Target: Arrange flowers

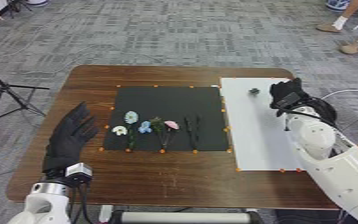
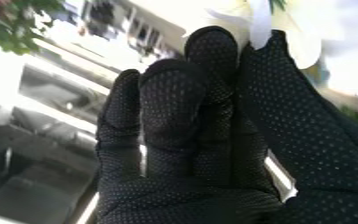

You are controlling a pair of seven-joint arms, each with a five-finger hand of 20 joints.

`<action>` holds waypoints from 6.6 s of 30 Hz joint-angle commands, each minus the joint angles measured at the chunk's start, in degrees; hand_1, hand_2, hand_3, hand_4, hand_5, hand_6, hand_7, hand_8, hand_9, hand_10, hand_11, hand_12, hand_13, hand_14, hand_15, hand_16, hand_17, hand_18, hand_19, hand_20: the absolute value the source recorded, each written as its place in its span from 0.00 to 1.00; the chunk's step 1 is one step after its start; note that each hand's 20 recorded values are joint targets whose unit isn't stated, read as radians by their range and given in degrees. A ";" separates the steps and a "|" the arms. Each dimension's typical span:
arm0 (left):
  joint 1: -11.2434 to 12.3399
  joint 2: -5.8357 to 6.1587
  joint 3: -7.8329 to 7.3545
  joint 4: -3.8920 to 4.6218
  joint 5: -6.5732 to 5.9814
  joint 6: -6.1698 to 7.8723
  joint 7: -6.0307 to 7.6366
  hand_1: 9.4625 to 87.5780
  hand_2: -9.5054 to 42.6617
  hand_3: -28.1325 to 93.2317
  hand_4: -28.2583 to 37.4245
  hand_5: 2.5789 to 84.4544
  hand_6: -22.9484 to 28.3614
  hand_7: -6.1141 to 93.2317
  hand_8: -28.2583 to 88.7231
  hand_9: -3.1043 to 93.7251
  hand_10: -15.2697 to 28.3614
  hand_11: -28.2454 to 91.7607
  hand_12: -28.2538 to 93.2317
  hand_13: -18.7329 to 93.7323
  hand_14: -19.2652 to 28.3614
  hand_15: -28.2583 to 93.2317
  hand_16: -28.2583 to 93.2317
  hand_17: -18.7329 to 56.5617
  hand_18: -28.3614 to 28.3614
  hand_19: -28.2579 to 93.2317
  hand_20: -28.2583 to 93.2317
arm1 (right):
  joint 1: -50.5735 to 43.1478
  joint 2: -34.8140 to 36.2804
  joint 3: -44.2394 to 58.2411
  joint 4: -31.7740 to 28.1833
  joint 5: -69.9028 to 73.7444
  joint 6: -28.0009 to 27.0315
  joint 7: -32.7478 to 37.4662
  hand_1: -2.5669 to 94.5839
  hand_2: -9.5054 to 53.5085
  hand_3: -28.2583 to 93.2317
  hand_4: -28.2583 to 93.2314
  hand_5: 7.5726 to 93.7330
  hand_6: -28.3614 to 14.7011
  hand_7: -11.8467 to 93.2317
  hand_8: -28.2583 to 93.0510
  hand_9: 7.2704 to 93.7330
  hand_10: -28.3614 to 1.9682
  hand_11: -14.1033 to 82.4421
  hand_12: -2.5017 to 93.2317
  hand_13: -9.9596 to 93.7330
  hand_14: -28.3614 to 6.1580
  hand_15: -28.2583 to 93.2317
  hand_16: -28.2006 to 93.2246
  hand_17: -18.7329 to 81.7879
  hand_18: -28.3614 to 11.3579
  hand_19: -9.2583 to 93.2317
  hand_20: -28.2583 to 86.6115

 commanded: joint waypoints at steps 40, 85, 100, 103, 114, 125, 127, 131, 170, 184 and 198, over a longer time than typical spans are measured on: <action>-0.81 0.15 0.52 0.59 0.22 -2.03 -0.21 0.17 0.07 0.76 0.00 0.26 0.48 0.26 0.16 0.25 0.57 0.32 0.41 0.32 0.67 0.35 0.31 0.08 0.87 0.58 0.31 | 3.74 -14.91 -16.81 -9.63 7.35 3.73 -2.52 0.49 0.00 0.94 0.04 0.71 0.71 0.62 0.31 0.87 0.81 0.45 0.61 0.81 0.74 0.75 0.58 0.43 0.25 0.83 0.65; 0.09 -0.28 0.01 0.21 0.19 -1.71 -0.24 0.17 0.07 0.76 0.00 0.27 0.48 0.26 0.16 0.25 0.57 0.33 0.41 0.32 0.67 0.35 0.31 0.08 0.87 0.58 0.31 | 5.20 -12.73 -4.65 -10.72 8.57 -16.78 7.69 0.32 0.00 0.97 0.00 0.26 0.50 0.41 0.13 0.31 0.43 0.46 0.30 0.51 0.53 0.86 0.43 0.30 0.21 0.79 0.66; 0.39 -0.77 0.00 0.10 0.17 -1.96 -0.13 0.17 0.07 0.76 0.00 0.26 0.48 0.26 0.16 0.25 0.57 0.32 0.41 0.32 0.67 0.35 0.31 0.08 0.87 0.58 0.31 | 8.48 -11.36 -3.49 -0.68 3.13 -21.92 6.80 0.34 0.00 0.97 0.00 0.17 0.40 0.23 0.18 0.25 0.39 0.25 0.23 0.56 0.55 0.96 0.39 0.29 0.19 0.78 0.65; 0.31 -0.77 0.03 0.16 0.17 -1.92 -0.11 0.17 0.07 0.76 0.00 0.26 0.48 0.26 0.16 0.25 0.57 0.32 0.41 0.32 0.67 0.35 0.31 0.08 0.87 0.58 0.31 | 9.11 -11.21 -3.29 0.56 2.83 -21.07 6.44 0.34 0.00 0.97 0.00 0.16 0.42 0.24 0.18 0.23 0.41 0.24 0.22 0.56 0.54 0.96 0.39 0.29 0.19 0.78 0.65; -0.05 -0.61 -0.07 0.21 0.20 -1.98 -0.14 0.17 0.07 0.76 0.00 0.26 0.48 0.26 0.16 0.25 0.57 0.33 0.41 0.32 0.67 0.35 0.31 0.08 0.87 0.58 0.31 | 9.99 -12.81 -0.70 2.94 5.17 -29.68 4.09 0.38 0.00 0.96 0.00 0.32 0.59 0.34 0.13 0.46 0.62 0.34 0.20 0.68 0.63 0.96 0.41 0.32 0.22 0.79 0.64; 0.31 -0.62 -0.17 0.17 0.05 -1.96 -0.11 0.17 0.07 0.76 0.00 0.26 0.48 0.26 0.16 0.25 0.57 0.32 0.41 0.32 0.67 0.35 0.31 0.08 0.87 0.58 0.31 | 6.70 -9.95 -1.28 -1.12 5.65 -28.87 3.92 0.58 0.00 0.92 0.00 0.61 0.73 0.64 0.27 0.78 0.81 0.40 0.56 0.79 0.75 0.92 0.46 0.41 0.27 0.84 0.65; 0.30 -0.62 -0.12 0.17 0.08 -1.96 -0.10 0.17 0.07 0.77 0.00 0.26 0.48 0.26 0.16 0.25 0.57 0.32 0.41 0.32 0.67 0.35 0.30 0.08 0.87 0.58 0.31 | 5.42 -9.02 -1.22 -2.79 6.70 -27.19 3.71 0.58 0.00 0.94 0.01 0.64 0.72 0.66 0.27 0.80 0.81 0.42 0.55 0.80 0.77 0.92 0.47 0.42 0.27 0.85 0.64; 0.14 -0.46 0.11 0.26 0.08 -1.98 0.09 0.17 0.07 0.76 0.00 0.26 0.48 0.26 0.16 0.25 0.57 0.32 0.41 0.32 0.67 0.35 0.31 0.08 0.87 0.58 0.31 | 2.72 -7.06 -1.10 -6.92 8.55 -21.74 2.36 0.56 0.00 0.94 0.04 0.67 0.72 0.65 0.26 0.83 0.81 0.40 0.56 0.82 0.78 0.91 0.49 0.44 0.28 0.85 0.64; -2.10 0.14 1.32 1.27 0.29 -2.96 -0.29 0.17 0.07 0.77 0.00 0.26 0.48 0.26 0.16 0.25 0.57 0.32 0.41 0.32 0.67 0.35 0.31 0.08 0.87 0.58 0.31 | -8.96 -14.43 -7.24 -18.94 12.38 -5.83 -0.42 0.54 0.00 0.93 0.03 0.65 0.73 0.64 0.29 0.82 0.83 0.38 0.58 0.81 0.72 0.92 0.51 0.43 0.27 0.85 0.65; -1.48 -0.03 0.89 0.96 0.29 -2.77 -0.22 0.17 0.07 0.76 0.00 0.26 0.48 0.26 0.16 0.25 0.57 0.32 0.41 0.32 0.67 0.35 0.31 0.08 0.87 0.58 0.31 | -9.69 -12.50 -3.60 -20.33 10.52 -5.33 -0.30 0.45 0.00 0.93 0.00 0.49 0.68 0.62 0.24 0.58 0.66 0.55 0.40 0.71 0.68 0.92 0.48 0.38 0.25 0.83 0.66; -1.56 -0.60 1.14 0.65 0.33 -2.63 0.17 0.17 0.07 0.77 0.00 0.27 0.48 0.26 0.16 0.25 0.57 0.32 0.41 0.32 0.67 0.35 0.31 0.08 0.87 0.58 0.31 | -17.94 -5.60 7.13 -30.74 29.03 -4.69 -6.27 0.31 0.00 0.94 0.00 0.33 0.56 0.44 0.11 0.37 0.50 0.44 0.28 0.57 0.60 0.82 0.41 0.32 0.22 0.75 0.63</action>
